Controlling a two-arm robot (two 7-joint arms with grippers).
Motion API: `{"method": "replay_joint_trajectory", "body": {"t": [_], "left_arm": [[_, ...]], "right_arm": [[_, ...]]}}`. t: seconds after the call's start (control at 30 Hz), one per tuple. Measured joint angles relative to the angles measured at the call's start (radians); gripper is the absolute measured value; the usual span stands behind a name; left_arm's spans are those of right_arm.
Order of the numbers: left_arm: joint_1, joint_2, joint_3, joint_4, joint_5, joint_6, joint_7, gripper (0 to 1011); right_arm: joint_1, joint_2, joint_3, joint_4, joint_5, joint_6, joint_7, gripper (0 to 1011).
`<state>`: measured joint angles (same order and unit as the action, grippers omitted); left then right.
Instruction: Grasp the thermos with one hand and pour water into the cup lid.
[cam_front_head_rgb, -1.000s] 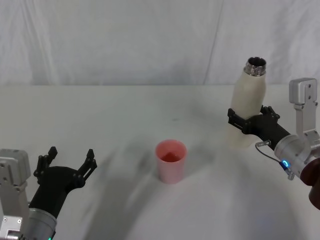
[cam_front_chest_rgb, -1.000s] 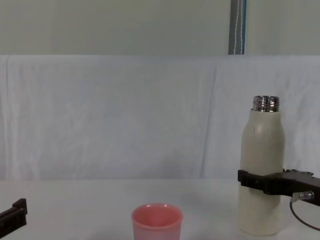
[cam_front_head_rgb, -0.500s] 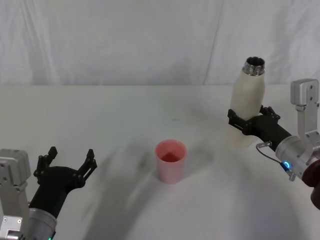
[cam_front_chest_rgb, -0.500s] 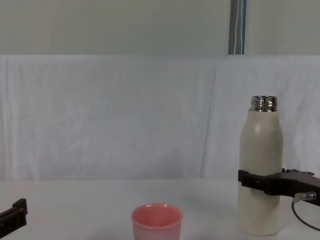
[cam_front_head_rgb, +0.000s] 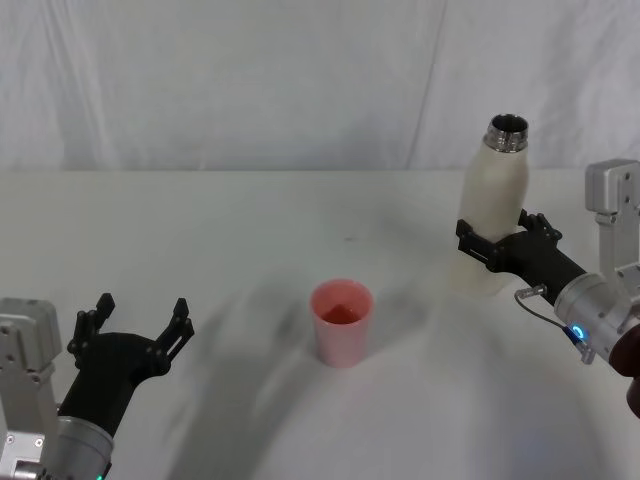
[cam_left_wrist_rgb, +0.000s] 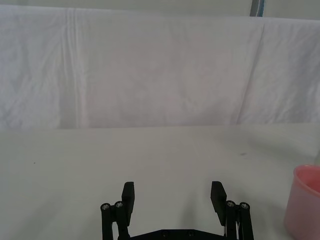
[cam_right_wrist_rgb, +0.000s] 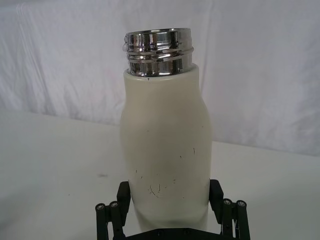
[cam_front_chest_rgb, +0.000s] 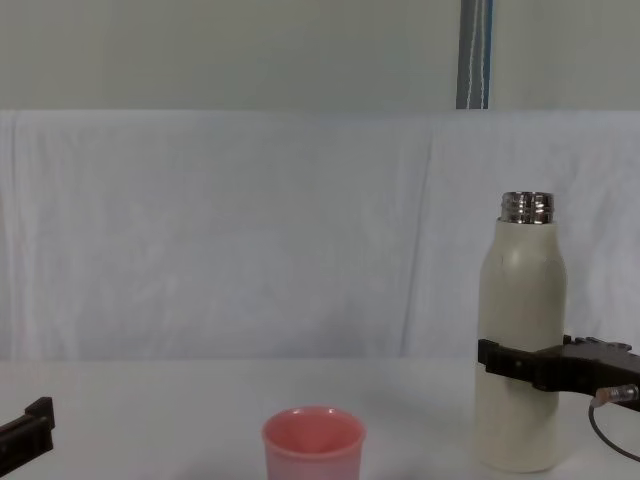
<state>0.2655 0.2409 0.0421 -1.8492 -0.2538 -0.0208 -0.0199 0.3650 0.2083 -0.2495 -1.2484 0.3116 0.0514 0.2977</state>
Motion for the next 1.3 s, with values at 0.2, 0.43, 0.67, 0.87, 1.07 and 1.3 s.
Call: {"method": "replay_joint_trajectory", "body": {"t": [0.2, 0.43, 0.67, 0.87, 1.07, 1.3], "left_arm": [[0.0, 0.0, 0.0, 0.0, 0.0, 0.0, 0.0, 1001], [0.0, 0.0, 0.0, 0.0, 0.0, 0.0, 0.0, 1001], [0.0, 0.0, 0.0, 0.0, 0.0, 0.0, 0.0, 1001], [0.0, 0.0, 0.0, 0.0, 0.0, 0.0, 0.0, 1001], [0.0, 0.0, 0.0, 0.0, 0.0, 0.0, 0.0, 1001], [0.0, 0.0, 0.0, 0.0, 0.0, 0.0, 0.0, 1001]], "right_arm": [[-0.007, 0.005, -0.001, -0.007, 0.002, 0.0, 0.001, 1000], [-0.015, 0.01, 0.0, -0.018, 0.005, 0.002, 0.001, 1000], [-0.021, 0.015, 0.0, -0.023, 0.006, 0.001, 0.0, 1000], [-0.026, 0.018, 0.001, -0.028, 0.006, 0.001, -0.002, 1000], [-0.032, 0.021, 0.003, -0.037, 0.007, 0.001, -0.004, 1000], [-0.044, 0.028, 0.007, -0.057, 0.011, 0.006, -0.007, 1000]]}}
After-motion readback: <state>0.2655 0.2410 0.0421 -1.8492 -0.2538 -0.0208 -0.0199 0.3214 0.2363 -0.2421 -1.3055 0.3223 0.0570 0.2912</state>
